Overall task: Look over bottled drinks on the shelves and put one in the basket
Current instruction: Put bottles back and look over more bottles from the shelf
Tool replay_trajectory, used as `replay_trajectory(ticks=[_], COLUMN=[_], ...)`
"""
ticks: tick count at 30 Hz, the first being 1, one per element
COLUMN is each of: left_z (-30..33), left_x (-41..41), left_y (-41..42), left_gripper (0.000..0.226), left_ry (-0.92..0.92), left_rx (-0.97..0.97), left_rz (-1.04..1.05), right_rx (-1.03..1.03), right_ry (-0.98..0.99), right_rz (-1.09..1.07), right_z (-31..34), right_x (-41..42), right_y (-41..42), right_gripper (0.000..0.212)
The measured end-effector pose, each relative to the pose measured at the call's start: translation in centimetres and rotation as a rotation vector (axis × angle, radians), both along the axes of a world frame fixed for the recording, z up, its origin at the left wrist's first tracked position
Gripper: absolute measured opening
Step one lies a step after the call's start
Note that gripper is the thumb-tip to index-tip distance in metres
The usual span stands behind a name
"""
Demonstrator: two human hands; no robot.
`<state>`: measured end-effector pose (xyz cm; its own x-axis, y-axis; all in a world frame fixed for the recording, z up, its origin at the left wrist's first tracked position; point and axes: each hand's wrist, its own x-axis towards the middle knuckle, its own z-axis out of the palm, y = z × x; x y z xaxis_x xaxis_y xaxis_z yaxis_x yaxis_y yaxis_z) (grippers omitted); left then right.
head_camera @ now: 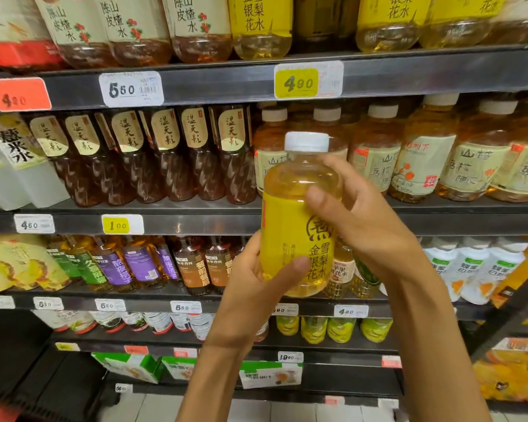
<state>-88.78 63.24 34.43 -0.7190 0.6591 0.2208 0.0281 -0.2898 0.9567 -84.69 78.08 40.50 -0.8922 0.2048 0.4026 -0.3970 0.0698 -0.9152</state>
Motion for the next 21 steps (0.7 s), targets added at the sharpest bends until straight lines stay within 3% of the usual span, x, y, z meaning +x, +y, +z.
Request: replay_trajectory(ticks=[8, 11, 16, 21], left_z=[-0.3, -0.7, -0.7, -0.4], left_x=[-0.8, -1.1, -1.4, -1.1], left_y=[0.2, 0.2, -0.1, -0.5], left_gripper=[0.077, 0.085, 0.075, 0.089], left_ry=[0.113, 0.105, 0.106, 0.042], left_rx=[0.041, 0.066, 0.077, 0.074], left_rz=[0.024, 0.048, 0.054, -0.013], right_rx=[-0.003, 0.056, 0.100, -0.012], right_ry=[0.240, 0.261, 0.292, 0.240], right_rz=[0.029, 0.036, 0.073, 0.135], right_z=[-0.4, -0.2, -0.2, 0.4], right_x=[1.2, 1.7, 2.3, 1.7], right_y=[-0.7, -0.8, -0.8, 0.0], right_gripper=[0.059, 0.064, 0.073, 0.066])
